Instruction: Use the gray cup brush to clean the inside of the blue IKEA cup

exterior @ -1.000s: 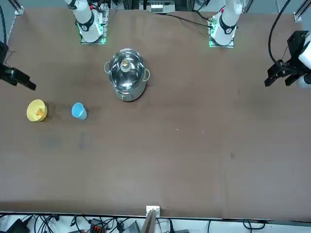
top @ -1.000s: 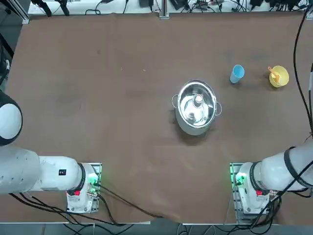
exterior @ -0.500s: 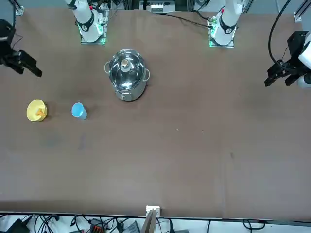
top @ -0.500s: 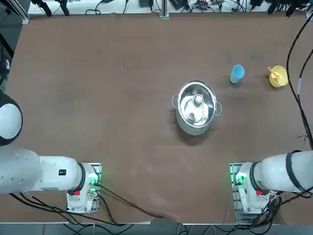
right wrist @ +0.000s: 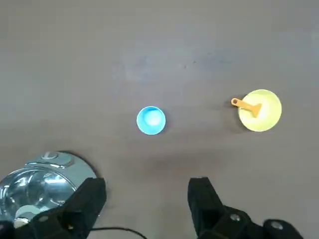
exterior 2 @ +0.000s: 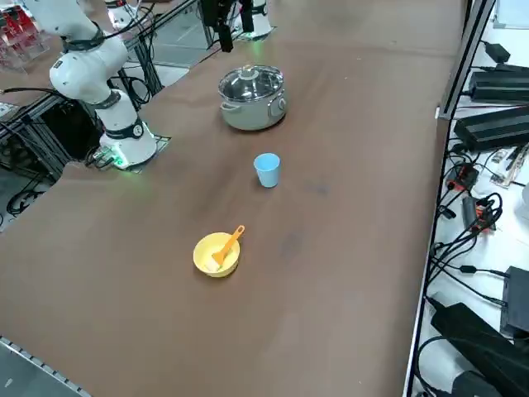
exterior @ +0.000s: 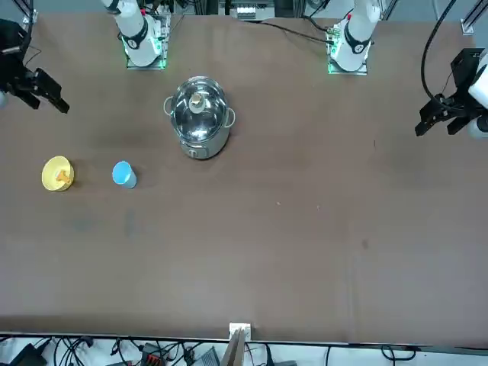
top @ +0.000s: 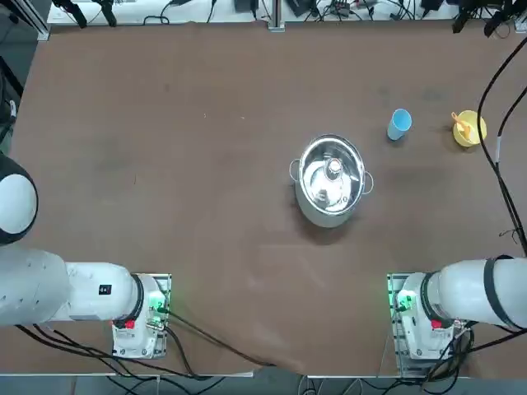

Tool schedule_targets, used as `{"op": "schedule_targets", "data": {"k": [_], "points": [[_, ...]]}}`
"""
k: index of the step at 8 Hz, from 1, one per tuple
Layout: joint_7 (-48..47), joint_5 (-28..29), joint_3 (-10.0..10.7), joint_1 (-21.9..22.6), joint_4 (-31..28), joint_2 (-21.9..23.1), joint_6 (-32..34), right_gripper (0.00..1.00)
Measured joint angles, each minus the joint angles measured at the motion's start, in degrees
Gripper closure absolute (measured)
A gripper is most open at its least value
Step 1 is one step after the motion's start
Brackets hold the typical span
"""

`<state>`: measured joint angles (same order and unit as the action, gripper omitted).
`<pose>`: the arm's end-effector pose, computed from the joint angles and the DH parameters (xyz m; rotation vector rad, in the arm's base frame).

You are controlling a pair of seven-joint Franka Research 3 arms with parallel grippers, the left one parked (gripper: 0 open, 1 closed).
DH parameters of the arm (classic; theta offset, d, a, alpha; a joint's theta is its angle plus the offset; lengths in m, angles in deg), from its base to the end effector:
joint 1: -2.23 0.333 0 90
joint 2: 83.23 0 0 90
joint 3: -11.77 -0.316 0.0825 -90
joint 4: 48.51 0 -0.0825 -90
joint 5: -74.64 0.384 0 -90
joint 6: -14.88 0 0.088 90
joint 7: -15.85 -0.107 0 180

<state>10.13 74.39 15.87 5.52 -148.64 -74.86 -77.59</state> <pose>0.5113 -0.0103 0.6222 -3.1300 0.1772 -0.0184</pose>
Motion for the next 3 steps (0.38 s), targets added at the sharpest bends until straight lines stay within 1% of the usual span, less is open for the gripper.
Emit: {"op": "schedule_targets", "data": {"k": [3], "points": [[3.1, -0.3, -0.1, 0.0, 0.6, -0.6, -0.1, 0.00]]}}
